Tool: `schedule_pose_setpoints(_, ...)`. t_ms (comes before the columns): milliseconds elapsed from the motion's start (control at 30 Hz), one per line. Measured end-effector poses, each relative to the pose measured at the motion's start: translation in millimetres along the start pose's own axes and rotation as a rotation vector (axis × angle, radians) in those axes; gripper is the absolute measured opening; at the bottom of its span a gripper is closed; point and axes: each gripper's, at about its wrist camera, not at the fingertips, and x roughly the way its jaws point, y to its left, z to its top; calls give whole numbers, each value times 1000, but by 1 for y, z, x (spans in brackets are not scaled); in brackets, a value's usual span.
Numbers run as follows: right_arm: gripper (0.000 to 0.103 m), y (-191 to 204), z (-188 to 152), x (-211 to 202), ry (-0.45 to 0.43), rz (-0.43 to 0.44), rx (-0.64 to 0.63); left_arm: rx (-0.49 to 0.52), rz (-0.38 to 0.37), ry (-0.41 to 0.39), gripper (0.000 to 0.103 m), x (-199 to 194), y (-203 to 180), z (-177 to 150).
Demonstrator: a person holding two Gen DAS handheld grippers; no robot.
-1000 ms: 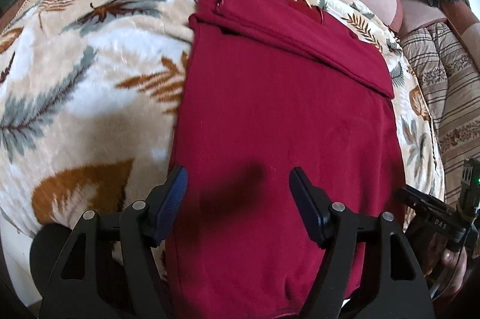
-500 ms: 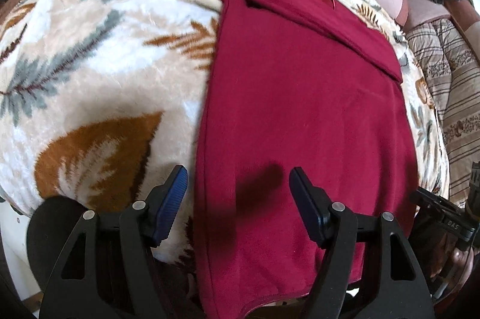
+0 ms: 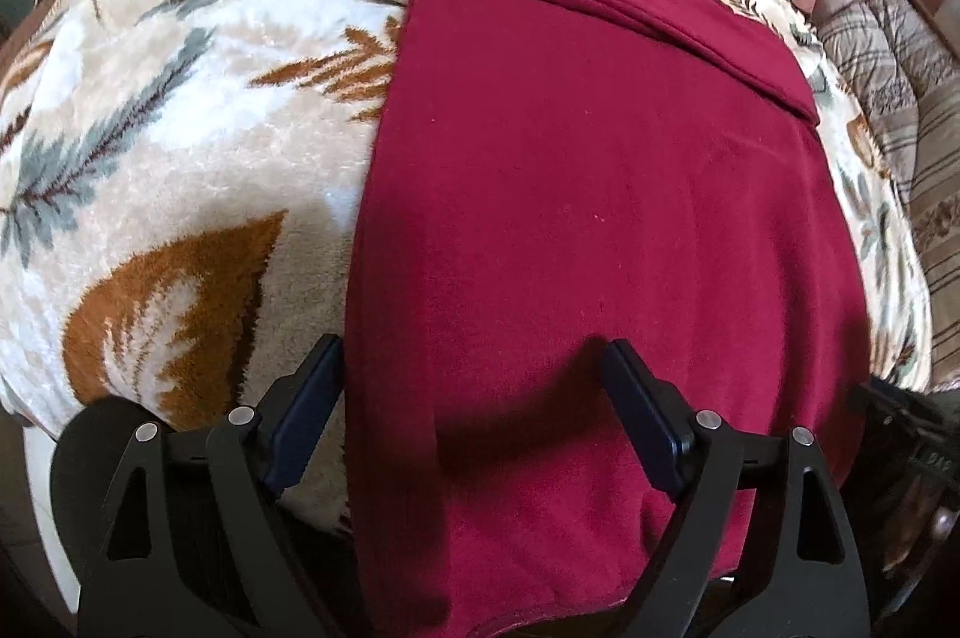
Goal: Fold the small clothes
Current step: 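Move both tools to the sweater hem to prepare the next fold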
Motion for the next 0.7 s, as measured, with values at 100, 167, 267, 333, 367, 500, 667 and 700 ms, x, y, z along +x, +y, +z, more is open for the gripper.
schedule_pose_setpoints(100, 61, -1, 1, 2, 0, 3, 5, -9, -13, 15, 87, -1, 2, 0)
schedule_pose_setpoints(167, 62, 1, 1, 2, 0, 0, 5, -13, -14, 17, 88, -1, 1, -1)
schedule_pose_setpoints(267, 63, 2, 0, 2, 0, -3, -1, 12, -6, 27, 100, 3, -6, -3)
schedule_pose_setpoints(333, 63, 3, 1, 3, 0, -3, 0, 74, 32, 46, 102, 8, -16, -4)
schedule_pose_setpoints(367, 63, 3, 2, 2, -4, -1, 2, 108, 58, 48, 102, 10, -20, -5)
schedule_pose_setpoints(500, 63, 1, 1, -8, -32, 15, 9, 93, 48, 55, 102, 7, -18, -4)
schedule_pose_setpoints(667, 63, -10, -2, -17, -42, 30, 19, -10, -1, 78, 102, -13, 10, -6)
schedule_pose_setpoints(700, 63, -13, -4, -18, -44, 32, 23, -21, 4, 68, 102, -17, 15, -8)
